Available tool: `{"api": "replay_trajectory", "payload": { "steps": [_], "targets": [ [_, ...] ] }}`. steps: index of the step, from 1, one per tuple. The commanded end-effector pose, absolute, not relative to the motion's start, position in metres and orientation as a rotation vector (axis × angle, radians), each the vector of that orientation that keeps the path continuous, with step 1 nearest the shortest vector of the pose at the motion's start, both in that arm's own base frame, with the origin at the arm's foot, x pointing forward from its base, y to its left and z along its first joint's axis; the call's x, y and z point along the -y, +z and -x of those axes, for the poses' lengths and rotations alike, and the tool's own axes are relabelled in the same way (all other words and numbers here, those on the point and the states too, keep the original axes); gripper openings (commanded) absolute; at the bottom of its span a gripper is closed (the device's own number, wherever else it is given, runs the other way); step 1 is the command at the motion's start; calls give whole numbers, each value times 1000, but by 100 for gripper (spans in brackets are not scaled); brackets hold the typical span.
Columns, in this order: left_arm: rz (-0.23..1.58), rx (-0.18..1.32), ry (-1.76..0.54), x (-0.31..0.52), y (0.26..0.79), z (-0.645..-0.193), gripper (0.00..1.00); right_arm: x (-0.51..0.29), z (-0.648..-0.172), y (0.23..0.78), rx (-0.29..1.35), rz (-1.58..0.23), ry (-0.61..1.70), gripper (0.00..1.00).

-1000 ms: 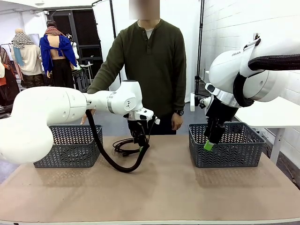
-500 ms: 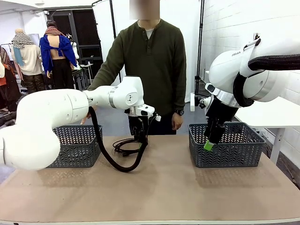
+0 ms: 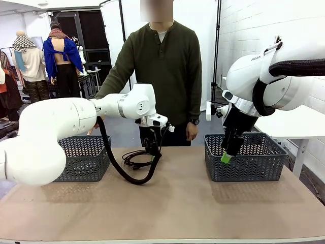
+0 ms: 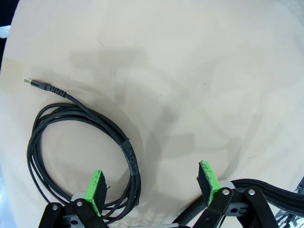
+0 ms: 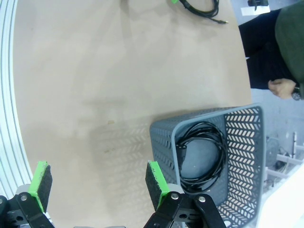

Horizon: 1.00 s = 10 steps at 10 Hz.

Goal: Organize the cables according to human instructions.
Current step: Pick up a bundle of cables and place it in the basket indicated by the human.

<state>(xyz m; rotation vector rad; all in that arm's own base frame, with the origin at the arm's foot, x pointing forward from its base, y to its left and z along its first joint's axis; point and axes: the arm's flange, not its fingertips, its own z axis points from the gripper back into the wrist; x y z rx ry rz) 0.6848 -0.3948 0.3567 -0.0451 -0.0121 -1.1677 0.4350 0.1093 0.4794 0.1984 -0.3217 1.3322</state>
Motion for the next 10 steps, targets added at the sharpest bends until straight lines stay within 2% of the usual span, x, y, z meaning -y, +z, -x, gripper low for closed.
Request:
{"api": "replay_trajectory", "payload": {
  "steps": [1, 10],
  "targets": [
    [42, 24, -1169, 394, 356, -684, 100, -110, -438, 480, 319, -188, 1321, 100],
    [-9, 41, -1115, 390, 343, -669, 100, -110, -438, 480, 319, -188, 1321, 100]
  ]
}}
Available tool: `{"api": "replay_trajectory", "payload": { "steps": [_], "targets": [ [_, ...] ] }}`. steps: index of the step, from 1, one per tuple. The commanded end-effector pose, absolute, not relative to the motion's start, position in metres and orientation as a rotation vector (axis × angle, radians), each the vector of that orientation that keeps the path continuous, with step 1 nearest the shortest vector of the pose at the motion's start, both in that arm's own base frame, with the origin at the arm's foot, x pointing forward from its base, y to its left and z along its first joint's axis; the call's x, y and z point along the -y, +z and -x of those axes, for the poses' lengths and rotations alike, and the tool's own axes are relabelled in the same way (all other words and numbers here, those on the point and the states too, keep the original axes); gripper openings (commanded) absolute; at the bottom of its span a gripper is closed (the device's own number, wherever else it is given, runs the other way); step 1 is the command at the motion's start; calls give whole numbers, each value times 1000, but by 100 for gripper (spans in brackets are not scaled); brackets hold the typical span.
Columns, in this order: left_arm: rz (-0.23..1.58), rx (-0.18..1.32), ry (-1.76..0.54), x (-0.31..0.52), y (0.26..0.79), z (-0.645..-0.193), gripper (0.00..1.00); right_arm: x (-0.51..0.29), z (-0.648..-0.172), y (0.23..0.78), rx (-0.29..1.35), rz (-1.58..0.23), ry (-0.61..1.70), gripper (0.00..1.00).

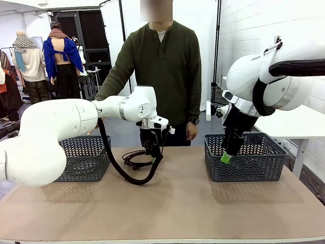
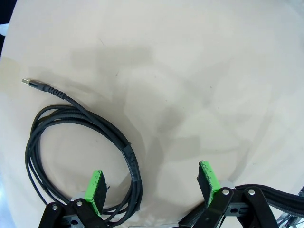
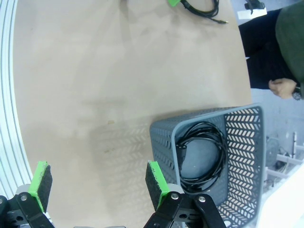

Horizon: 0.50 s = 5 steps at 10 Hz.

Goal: Organize the cables according to human instructions.
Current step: Pick up a bundle of cables and place it in the basket indicated by the human.

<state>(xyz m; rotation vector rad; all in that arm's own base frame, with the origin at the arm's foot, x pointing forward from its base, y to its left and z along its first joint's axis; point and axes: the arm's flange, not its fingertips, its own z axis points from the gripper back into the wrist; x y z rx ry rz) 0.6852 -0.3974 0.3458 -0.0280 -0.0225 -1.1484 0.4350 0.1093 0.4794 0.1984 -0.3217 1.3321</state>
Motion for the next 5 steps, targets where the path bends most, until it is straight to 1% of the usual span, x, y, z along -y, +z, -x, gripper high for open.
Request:
{"api": "replay_trajectory", "payload": {
  "steps": [1, 5],
  "targets": [
    [-3, 41, -1116, 392, 338, -669, 100, -110, -438, 480, 319, -188, 1321, 100],
    [-3, 31, -1105, 393, 331, -676, 100, -110, -438, 480, 319, -188, 1321, 100]
  ]
}}
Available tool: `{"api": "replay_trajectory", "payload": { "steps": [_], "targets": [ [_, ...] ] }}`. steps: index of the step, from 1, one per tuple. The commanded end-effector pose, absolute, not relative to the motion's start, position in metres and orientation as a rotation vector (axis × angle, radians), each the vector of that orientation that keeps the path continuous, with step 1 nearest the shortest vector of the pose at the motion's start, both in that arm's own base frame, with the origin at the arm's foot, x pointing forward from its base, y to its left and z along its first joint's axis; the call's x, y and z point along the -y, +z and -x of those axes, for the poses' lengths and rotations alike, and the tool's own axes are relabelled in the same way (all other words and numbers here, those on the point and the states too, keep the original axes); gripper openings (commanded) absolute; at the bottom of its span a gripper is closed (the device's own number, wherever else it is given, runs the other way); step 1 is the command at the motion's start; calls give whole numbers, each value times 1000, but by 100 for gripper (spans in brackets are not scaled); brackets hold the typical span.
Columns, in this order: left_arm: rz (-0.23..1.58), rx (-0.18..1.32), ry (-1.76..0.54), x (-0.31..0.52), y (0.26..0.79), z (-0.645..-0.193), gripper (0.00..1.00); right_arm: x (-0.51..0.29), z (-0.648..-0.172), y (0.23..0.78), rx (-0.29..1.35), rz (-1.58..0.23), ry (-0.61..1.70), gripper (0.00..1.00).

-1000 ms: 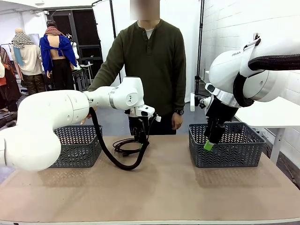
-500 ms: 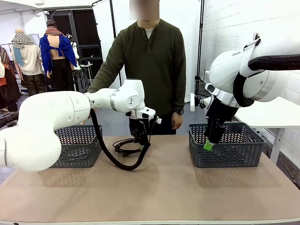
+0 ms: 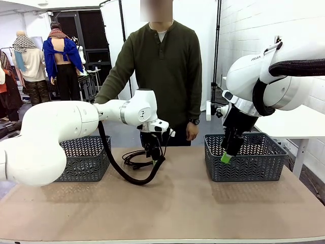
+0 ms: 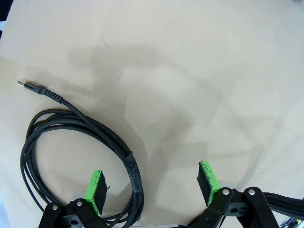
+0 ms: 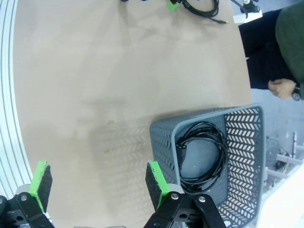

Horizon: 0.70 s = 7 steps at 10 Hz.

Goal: Organize the cables according to human instructions.
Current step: Pick up a bundle of cables and place it in the basket indicated by the human.

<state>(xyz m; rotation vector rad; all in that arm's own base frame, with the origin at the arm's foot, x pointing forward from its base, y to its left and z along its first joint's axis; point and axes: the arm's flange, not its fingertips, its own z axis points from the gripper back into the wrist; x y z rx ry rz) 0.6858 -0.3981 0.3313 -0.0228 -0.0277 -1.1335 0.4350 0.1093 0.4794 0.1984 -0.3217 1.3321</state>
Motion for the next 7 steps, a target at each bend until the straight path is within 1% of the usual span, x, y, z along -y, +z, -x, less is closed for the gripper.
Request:
{"api": "replay_trajectory", "payload": {
  "steps": [1, 7],
  "targets": [
    [-6, 29, -1095, 393, 330, -676, 100, -110, -438, 480, 319, -188, 1321, 100],
    [28, 2, -1086, 394, 318, -680, 100, -110, -438, 480, 319, -188, 1321, 100]
  ]
}}
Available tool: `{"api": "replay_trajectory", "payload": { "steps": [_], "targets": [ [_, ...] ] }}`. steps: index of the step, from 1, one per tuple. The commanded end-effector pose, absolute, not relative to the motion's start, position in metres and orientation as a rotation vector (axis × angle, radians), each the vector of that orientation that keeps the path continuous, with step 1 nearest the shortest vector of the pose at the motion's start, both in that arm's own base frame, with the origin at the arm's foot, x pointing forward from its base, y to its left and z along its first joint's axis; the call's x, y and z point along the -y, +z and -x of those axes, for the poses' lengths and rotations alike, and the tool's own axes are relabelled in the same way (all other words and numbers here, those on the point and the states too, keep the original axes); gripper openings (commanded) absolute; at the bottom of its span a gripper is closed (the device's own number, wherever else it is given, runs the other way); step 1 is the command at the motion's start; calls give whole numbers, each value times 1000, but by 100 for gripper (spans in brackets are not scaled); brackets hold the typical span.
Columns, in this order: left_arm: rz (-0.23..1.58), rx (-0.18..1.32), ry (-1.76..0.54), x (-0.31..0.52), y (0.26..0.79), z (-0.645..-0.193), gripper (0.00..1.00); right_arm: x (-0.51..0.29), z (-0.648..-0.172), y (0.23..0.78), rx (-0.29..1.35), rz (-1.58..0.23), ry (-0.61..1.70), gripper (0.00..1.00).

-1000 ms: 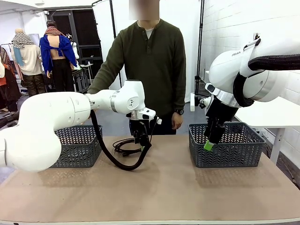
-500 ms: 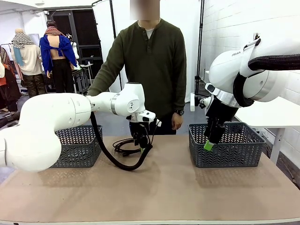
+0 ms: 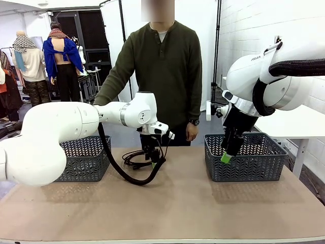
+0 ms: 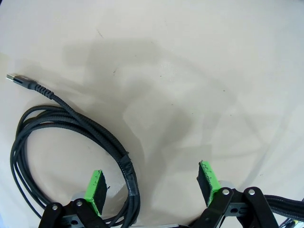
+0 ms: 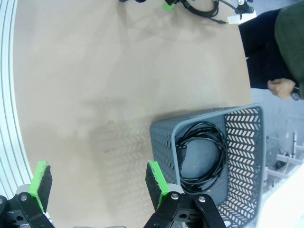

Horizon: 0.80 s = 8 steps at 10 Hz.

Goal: Organize the cables according to human instructions.
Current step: Pick up a bundle of cables and place it in the basket indicated by the human.

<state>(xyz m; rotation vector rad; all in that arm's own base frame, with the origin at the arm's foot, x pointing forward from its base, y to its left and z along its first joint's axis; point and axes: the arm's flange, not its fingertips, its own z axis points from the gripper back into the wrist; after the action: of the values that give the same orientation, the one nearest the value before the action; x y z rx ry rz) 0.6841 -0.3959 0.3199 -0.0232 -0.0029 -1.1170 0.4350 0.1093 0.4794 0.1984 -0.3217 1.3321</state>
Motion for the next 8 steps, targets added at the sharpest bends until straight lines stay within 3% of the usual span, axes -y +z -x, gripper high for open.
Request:
{"api": "replay_trajectory", "payload": {
  "steps": [1, 4, 8],
  "targets": [
    [30, -1, -1091, 394, 318, -680, 100, -110, -438, 480, 319, -188, 1321, 100],
    [38, -13, -1094, 394, 312, -681, 100, -110, -438, 480, 319, -188, 1321, 100],
    [36, -14, -1092, 394, 309, -681, 29, -110, -438, 480, 319, -188, 1321, 100]
  ]
}}
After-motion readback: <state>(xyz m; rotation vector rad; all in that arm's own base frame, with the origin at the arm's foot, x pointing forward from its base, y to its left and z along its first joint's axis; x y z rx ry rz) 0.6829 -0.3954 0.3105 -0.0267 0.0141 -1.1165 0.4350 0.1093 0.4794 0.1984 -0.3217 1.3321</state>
